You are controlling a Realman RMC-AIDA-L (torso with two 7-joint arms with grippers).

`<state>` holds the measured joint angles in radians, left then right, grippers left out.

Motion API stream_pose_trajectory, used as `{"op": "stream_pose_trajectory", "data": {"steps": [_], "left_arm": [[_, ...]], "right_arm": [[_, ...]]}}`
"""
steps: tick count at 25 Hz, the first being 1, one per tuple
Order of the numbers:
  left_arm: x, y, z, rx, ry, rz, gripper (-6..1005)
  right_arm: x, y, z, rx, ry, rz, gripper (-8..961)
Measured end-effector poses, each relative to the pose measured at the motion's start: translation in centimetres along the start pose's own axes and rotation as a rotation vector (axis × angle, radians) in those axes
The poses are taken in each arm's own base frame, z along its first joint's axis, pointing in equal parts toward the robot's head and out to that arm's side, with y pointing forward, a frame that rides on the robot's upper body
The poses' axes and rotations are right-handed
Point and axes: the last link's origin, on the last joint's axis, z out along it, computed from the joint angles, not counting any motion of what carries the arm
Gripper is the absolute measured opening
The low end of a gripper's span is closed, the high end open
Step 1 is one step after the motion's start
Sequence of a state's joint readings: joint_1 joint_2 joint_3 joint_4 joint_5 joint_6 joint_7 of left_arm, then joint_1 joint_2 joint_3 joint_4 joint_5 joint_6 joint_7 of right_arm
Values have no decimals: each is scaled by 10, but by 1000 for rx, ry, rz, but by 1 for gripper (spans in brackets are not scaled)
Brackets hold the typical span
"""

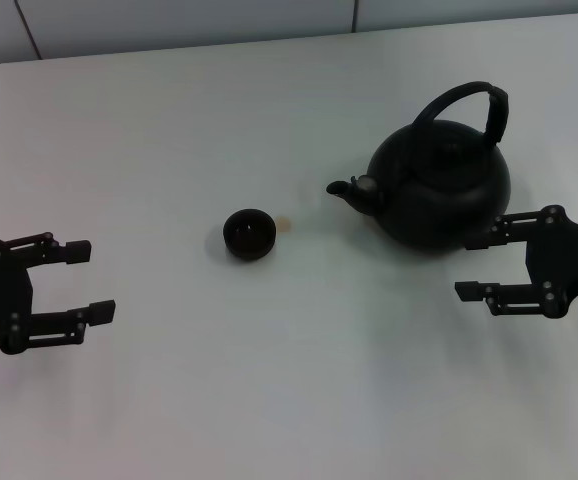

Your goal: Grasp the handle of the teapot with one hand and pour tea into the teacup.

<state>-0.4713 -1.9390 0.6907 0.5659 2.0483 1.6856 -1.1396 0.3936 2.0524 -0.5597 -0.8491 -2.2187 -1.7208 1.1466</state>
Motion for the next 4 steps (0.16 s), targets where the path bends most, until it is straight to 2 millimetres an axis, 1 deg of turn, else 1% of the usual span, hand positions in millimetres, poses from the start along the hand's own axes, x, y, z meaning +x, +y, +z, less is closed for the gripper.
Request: {"op": "stream_pose_trajectory", "data": {"steps": [4], "left_arm": [[2,0,2,-7,-4,5,799]], "right_arm": [[-2,1,2,0,-5,-9,611]]}}
